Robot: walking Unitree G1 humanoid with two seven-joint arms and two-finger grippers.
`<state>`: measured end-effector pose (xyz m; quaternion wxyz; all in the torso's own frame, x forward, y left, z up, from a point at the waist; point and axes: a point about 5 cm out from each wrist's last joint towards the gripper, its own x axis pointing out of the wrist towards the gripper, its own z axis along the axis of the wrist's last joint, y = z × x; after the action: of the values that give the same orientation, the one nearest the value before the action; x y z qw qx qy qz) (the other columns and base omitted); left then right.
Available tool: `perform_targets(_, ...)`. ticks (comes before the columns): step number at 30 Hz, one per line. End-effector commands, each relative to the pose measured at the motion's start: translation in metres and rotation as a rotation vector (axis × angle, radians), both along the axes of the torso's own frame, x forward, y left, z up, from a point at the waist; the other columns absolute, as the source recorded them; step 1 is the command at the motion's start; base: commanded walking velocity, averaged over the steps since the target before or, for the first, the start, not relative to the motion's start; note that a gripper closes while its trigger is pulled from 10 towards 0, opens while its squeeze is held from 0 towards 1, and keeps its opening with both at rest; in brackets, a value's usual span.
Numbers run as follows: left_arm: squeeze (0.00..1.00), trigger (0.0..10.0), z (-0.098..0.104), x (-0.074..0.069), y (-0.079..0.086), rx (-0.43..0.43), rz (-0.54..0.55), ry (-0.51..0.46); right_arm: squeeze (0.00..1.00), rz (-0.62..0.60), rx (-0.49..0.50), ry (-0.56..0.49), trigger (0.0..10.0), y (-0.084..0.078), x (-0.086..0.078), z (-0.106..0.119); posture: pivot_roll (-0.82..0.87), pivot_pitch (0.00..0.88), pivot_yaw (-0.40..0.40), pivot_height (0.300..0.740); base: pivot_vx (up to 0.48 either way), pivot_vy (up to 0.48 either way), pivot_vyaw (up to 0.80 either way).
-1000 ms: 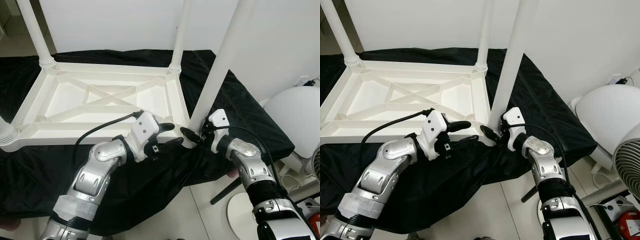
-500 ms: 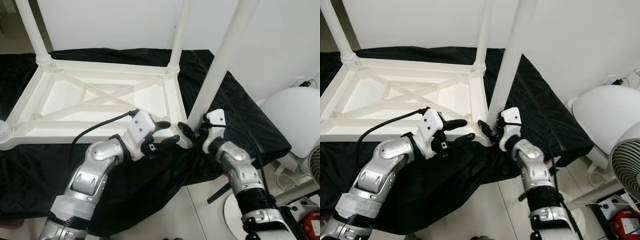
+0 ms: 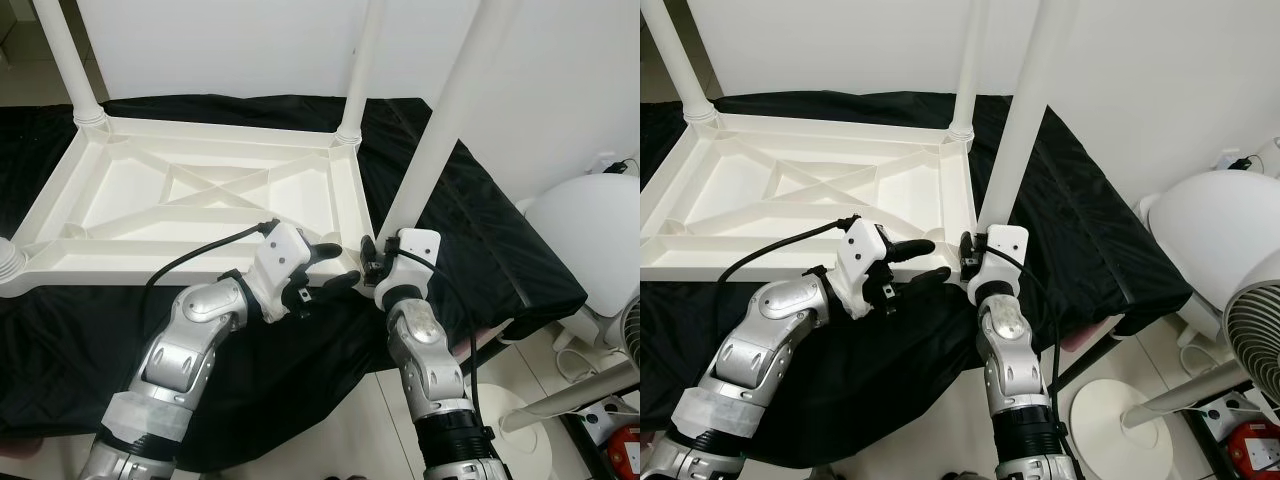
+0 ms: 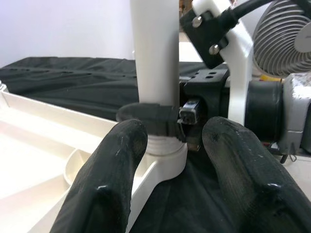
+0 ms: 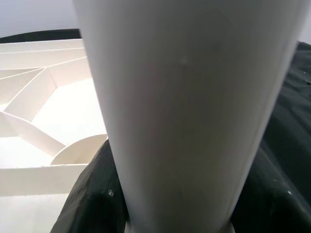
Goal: Building children table
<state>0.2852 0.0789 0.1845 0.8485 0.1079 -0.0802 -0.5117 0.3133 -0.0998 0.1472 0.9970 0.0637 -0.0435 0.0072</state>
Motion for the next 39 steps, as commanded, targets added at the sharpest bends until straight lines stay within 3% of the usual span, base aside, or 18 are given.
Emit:
perform_targets(1,0.0,10.0,0.002,0.002,0.0,-0.009,0.061,-0.01,0.0,-0.018,0.009,0.04,10.0,0.0,-0.006,-0.011,0.05,0.108,-0.057,0.74,0.0,0.0,0.0)
perform_targets(4,0.0,10.0,0.002,0.002,0.0,-0.008,0.056,-0.007,0.0,-0.008,0.023,0.028,10.0,-0.003,-0.008,-0.008,0.05,0.109,-0.056,0.74,0.0,0.0,0.0)
perform_targets(5,0.0,10.0,0.002,0.002,0.0,-0.007,0.054,-0.007,1.0,-0.013,0.028,0.033,10.0,-0.004,-0.009,-0.008,0.05,0.109,-0.056,0.74,0.0,0.0,0.0)
perform_targets(17,0.0,10.0,0.002,0.002,-0.002,-0.008,0.049,-0.01,1.0,0.056,0.044,0.008,10.0,-0.017,-0.016,-0.008,0.05,0.085,-0.063,0.74,0.0,0.0,0.0)
perform_targets(24,0.0,10.0,0.002,0.002,-0.002,-0.004,0.046,-0.013,1.0,0.241,0.003,-0.015,10.0,-0.03,-0.008,-0.002,0.05,0.083,-0.057,0.74,0.0,0.0,0.0)
perform_targets(25,0.0,10.0,0.002,0.002,-0.003,-0.002,0.043,-0.014,0.0,0.283,-0.014,-0.017,10.0,-0.03,-0.007,-0.001,0.05,0.08,-0.057,0.74,0.0,0.0,0.0)
perform_targets(29,0.0,10.0,0.004,0.003,-0.004,-0.008,0.042,-0.018,0.0,0.491,-0.158,-0.043,10.0,-0.035,-0.003,0.003,0.05,0.082,-0.069,0.74,0.0,0.0,0.0)
perform_targets(34,0.0,10.0,0.004,0.001,-0.006,-0.016,0.043,-0.018,0.0,0.573,-0.217,-0.045,10.0,-0.039,0.003,0.006,0.05,0.075,-0.068,0.74,0.0,0.0,0.0)
perform_targets(35,0.0,10.0,0.002,-0.003,-0.004,-0.016,0.03,-0.005,0.0,0.641,-0.259,-0.056,10.0,-0.039,0.007,0.01,0.05,0.08,-0.057,0.74,0.0,0.0,0.0)
perform_targets(39,0.0,10.0,0.001,-0.004,-0.003,-0.013,0.024,0.002,0.0,0.663,-0.266,-0.059,10.0,-0.039,0.008,0.011,0.05,0.077,-0.058,0.74,0.0,0.0,0.0)
